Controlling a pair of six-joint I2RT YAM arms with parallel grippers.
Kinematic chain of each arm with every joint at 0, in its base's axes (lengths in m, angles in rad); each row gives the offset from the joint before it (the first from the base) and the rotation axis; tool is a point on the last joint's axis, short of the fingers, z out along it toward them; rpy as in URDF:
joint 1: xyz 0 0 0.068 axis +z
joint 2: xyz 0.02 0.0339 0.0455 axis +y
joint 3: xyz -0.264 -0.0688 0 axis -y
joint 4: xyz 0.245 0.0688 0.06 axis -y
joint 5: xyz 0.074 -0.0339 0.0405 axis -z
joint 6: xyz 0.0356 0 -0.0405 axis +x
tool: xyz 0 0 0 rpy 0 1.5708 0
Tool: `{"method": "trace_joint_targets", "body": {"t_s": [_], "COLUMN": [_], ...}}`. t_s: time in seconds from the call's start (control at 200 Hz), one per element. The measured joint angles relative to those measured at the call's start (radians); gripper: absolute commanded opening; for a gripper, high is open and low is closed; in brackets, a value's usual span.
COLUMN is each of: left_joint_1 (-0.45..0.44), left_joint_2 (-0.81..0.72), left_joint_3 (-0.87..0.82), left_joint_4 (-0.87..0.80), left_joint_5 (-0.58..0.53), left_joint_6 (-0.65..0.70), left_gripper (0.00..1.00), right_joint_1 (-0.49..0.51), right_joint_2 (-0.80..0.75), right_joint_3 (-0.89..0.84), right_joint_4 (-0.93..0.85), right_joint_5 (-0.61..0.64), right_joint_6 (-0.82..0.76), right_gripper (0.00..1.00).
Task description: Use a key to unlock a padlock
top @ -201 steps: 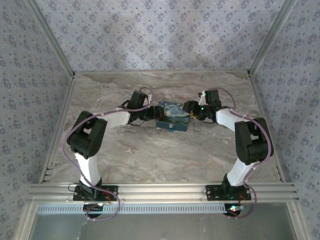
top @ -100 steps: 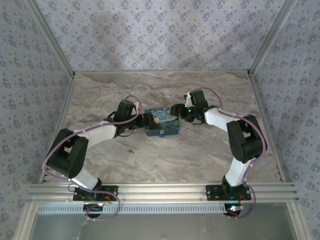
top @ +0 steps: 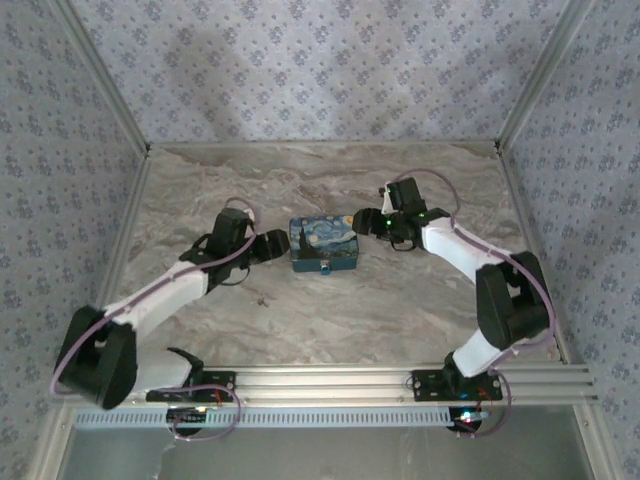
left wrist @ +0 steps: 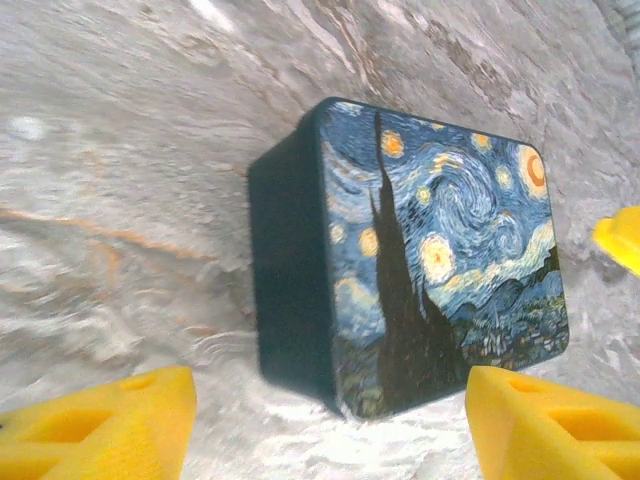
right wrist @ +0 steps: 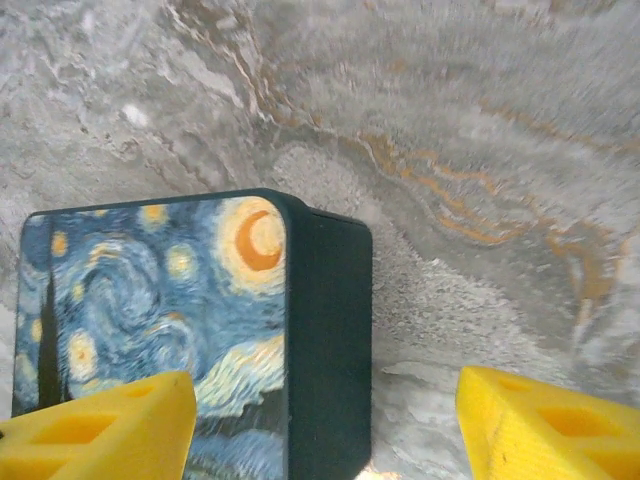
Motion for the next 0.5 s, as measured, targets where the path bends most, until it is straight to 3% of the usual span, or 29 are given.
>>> {"method": "trace_joint_targets", "body": {"t_s": [0.245,0.5], "left_joint_1": [-0.054,-0.185], "left_joint_2": [-0.195,-0.208], "left_joint_3": [-0.034,-0.099], "left_joint_4": [-0.309,-0.458], "left_joint_5": [-0.116,-0.169], "left_joint_6": [-0.106,-0.273], "left_gripper": [0.55,0.51], "right_joint_1": [0.097,0.199], "right_joint_2": [-0.175,-0.36], "right_joint_3": [-0.038,-0.151], "right_joint_4": [-0.081,-0.132], "right_joint_5": [0.064,0.1], "right_joint_6": [-0.061,-0.082], "right_gripper": [0.67,0.67]}}
